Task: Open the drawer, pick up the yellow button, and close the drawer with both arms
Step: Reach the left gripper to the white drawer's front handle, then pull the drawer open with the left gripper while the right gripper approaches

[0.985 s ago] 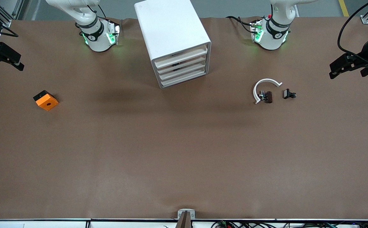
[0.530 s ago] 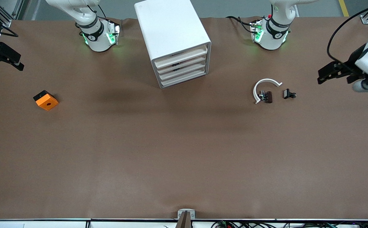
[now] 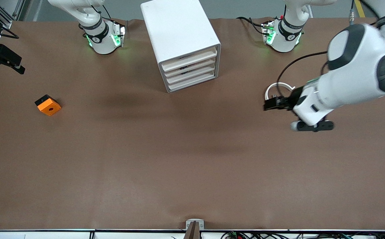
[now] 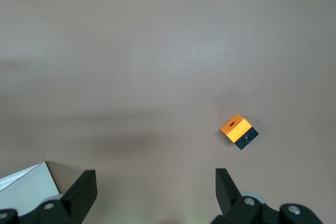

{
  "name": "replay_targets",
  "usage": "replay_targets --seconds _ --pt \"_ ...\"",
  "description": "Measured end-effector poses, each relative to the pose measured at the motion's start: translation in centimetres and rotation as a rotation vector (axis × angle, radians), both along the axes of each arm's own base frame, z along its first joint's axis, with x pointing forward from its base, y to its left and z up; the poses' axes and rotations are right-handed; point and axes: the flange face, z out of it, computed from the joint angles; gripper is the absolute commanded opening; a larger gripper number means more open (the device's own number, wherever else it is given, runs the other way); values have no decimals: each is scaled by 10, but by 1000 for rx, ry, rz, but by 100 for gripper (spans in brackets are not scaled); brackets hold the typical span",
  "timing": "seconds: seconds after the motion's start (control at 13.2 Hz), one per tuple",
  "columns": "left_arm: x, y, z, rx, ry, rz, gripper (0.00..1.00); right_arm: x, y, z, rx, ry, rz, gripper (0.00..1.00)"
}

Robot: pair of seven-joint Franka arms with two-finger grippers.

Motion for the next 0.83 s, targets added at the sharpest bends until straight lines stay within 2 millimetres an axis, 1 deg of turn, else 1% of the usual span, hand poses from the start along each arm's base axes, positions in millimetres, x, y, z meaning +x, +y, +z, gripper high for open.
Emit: replay_targets --seconds 0.15,0.3,0.38,0.61,0.76,0.83 --pt "-2 -63 -28 -5 31 164 100 1 1 -1 0 2 3 100" --pt "-13 -123 -59 12 78 316 100 3 5 -3 -1 6 8 100" --pt "-20 -147 -76 22 104 381 100 3 7 -4 -1 7 13 100" --pt "-41 -211 -127 50 181 593 100 6 17 -8 -2 14 32 100" --pt "-63 -247 -151 84 239 717 100 9 26 -12 -2 19 49 100" --pt "-75 -262 -158 104 270 788 100 11 29 -13 -2 19 54 100"
